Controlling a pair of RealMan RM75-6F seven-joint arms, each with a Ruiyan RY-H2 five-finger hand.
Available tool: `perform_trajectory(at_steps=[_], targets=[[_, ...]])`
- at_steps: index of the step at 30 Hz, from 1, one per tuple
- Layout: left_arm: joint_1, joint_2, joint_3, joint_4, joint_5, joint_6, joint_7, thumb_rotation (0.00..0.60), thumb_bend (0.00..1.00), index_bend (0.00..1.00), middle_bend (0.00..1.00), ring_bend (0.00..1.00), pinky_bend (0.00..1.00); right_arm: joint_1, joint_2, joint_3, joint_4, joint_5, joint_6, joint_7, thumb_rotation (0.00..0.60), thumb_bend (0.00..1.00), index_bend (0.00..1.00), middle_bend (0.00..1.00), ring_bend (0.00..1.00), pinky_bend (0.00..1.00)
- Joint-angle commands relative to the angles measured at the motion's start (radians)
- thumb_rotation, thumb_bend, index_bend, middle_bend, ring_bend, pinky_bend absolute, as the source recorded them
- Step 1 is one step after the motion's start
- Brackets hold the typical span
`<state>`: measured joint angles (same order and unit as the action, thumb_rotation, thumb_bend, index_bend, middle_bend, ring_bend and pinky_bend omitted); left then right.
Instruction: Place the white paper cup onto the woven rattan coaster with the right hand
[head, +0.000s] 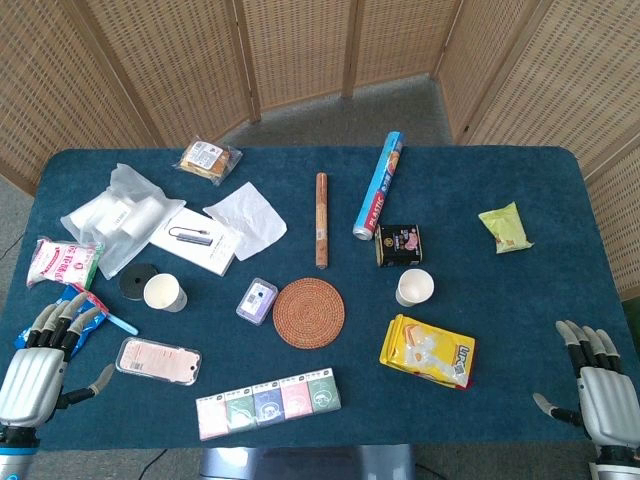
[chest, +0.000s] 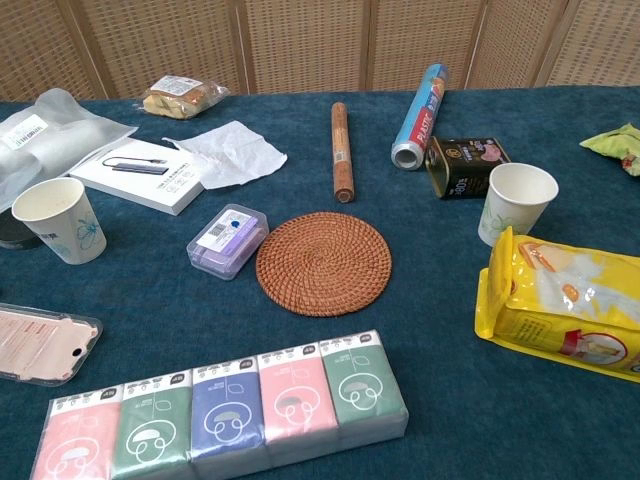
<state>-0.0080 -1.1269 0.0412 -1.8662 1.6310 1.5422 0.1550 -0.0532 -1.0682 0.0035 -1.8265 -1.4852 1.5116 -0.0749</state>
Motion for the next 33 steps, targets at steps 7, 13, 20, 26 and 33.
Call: perform_trajectory(at_steps=[7,13,20,26,33], targets=[[-0.006,-0.008,-0.004,0.007,-0.002,-0.008,-0.007,0.454,0.35,0.13,0.06,0.0,0.0,0.001,0.004,-0.002,-0.004,-0.007,0.0,0.0,0.6,0.15,0.0,0.0,0.0,0.0],[-0.007,0.002,-0.003,0.004,0.003,-0.006,-0.015,0.451,0.35,0.13,0.06,0.0,0.0,-0.008,0.006,-0.007,-0.007,-0.01,0.01,0.007,0.6,0.15,0.0,0.0,0.0,0.0],[-0.024,0.024,-0.012,-0.005,-0.017,-0.033,-0.032,0.456,0.35,0.13,0.05,0.0,0.0,-0.007,0.009,-0.006,-0.012,-0.011,0.01,0.006,0.6,0.15,0.0,0.0,0.0,0.0],[-0.084,0.058,-0.033,-0.027,-0.092,-0.148,-0.012,0.456,0.35,0.09,0.01,0.0,0.0,-0.004,0.012,-0.005,-0.013,-0.003,0.0,0.005,0.6,0.15,0.0,0.0,0.0,0.0],[-0.142,0.044,-0.069,-0.029,-0.142,-0.216,-0.02,0.456,0.35,0.06,0.0,0.0,0.0,0.001,0.009,0.0,0.007,0.014,-0.015,0.027,0.6,0.15,0.0,0.0,0.0,0.0]])
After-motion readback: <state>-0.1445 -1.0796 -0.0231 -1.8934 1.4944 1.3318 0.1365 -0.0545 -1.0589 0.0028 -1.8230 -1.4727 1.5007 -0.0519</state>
